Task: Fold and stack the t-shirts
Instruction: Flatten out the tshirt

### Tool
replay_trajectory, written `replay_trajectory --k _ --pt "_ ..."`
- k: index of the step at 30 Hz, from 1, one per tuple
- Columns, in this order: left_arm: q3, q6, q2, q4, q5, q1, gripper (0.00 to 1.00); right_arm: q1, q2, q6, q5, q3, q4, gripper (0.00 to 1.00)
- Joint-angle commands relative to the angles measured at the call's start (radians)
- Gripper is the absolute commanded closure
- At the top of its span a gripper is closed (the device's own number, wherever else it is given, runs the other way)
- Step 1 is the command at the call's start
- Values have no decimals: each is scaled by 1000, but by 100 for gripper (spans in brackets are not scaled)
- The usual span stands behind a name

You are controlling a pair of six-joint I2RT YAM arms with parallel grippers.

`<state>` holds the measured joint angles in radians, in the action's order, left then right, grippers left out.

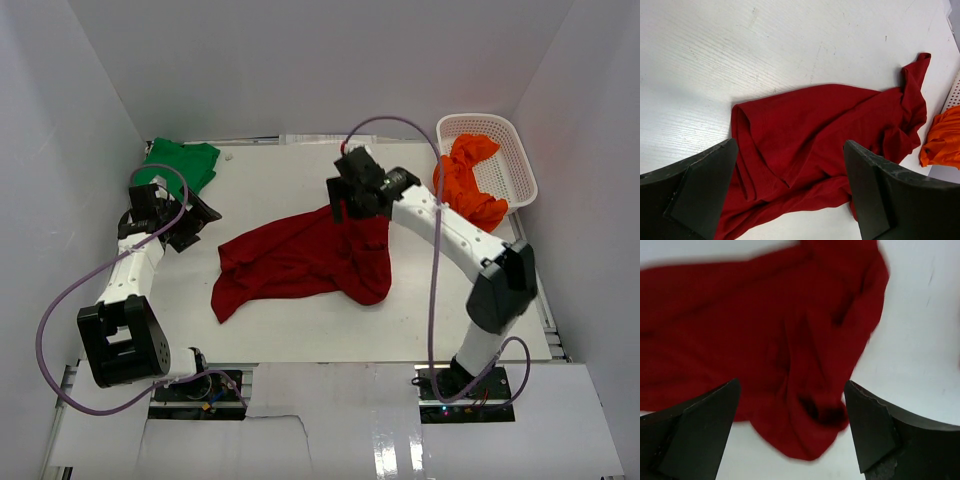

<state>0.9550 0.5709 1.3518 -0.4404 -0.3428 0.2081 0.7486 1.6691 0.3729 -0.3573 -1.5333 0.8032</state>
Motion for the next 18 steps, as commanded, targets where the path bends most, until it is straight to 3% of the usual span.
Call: replay_trajectory --k 1,6,9,13,18 --pt "1 -25 -11 15 -25 7 2 -100 197 -159 -31 -232 -39 10" --pt "-1 -28 -2 22 -56 -54 2 -204 503 -241 18 -612 -39 7" --pt "4 -20 -3 22 -30 -87 2 -221 621 -313 28 -726 -62 3" --pt "13 -26 9 14 -9 -92 2 -222 656 -423 33 -674 -191 8" --pt "14 -28 26 12 -5 -90 2 -210 643 -534 37 -562 -323 6"
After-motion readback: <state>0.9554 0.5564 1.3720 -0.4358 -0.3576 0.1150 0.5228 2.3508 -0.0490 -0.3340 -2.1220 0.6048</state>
